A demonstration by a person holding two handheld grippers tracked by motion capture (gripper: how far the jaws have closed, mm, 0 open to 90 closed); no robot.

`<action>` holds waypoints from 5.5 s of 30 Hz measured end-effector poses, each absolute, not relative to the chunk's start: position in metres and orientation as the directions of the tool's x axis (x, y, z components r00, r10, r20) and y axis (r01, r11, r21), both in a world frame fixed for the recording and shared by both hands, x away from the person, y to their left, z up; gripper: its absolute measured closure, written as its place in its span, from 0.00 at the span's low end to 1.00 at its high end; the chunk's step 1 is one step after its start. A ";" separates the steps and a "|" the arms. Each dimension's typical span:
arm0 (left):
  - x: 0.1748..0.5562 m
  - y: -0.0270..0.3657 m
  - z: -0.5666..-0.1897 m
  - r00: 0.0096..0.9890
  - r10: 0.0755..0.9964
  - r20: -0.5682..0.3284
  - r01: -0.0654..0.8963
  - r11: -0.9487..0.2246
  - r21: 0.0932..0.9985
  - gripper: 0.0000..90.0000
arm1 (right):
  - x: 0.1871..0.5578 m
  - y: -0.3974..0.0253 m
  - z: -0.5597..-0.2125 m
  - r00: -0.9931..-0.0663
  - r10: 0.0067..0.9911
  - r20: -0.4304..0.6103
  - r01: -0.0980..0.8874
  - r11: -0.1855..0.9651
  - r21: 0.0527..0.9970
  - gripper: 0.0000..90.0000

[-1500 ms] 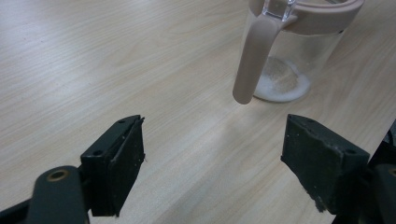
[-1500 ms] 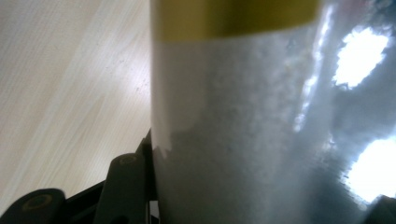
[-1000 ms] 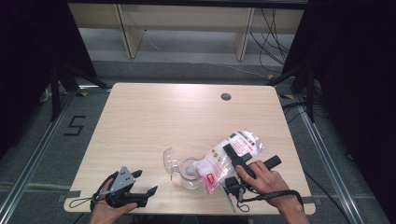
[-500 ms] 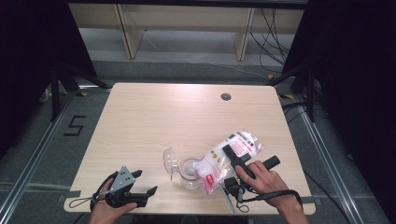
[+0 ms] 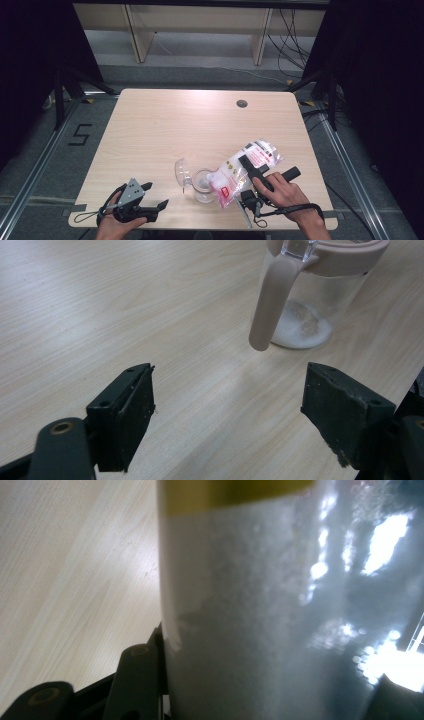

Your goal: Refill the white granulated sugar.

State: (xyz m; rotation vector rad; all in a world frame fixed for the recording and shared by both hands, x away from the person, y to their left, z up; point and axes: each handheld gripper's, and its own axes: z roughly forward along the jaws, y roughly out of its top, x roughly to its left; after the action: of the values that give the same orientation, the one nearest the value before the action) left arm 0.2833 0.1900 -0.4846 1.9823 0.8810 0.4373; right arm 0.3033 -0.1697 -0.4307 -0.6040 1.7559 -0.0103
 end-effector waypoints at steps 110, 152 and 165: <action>0.283 0.189 -0.483 0.683 0.729 -0.034 0.409 -0.344 0.845 0.23 | 0.295 -0.172 -0.432 -0.131 -0.413 -0.901 -0.378 0.862 -0.339 0.66; 0.283 0.189 -0.483 0.682 0.730 -0.041 0.410 -0.335 0.848 0.23 | 0.294 -0.170 -0.430 -0.126 -0.435 -0.892 -0.391 0.848 -0.358 0.68; 0.281 0.188 -0.483 0.673 0.737 -0.063 0.428 -0.318 0.846 0.23 | 0.291 -0.171 -0.431 -0.124 -0.418 -0.900 -0.385 0.856 -0.345 0.69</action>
State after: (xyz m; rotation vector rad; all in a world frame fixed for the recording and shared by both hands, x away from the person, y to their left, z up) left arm 0.2814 0.1876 -0.4835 1.9588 0.9058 0.4205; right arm 0.2911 -0.1714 -0.4305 -0.6193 1.7342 -0.0317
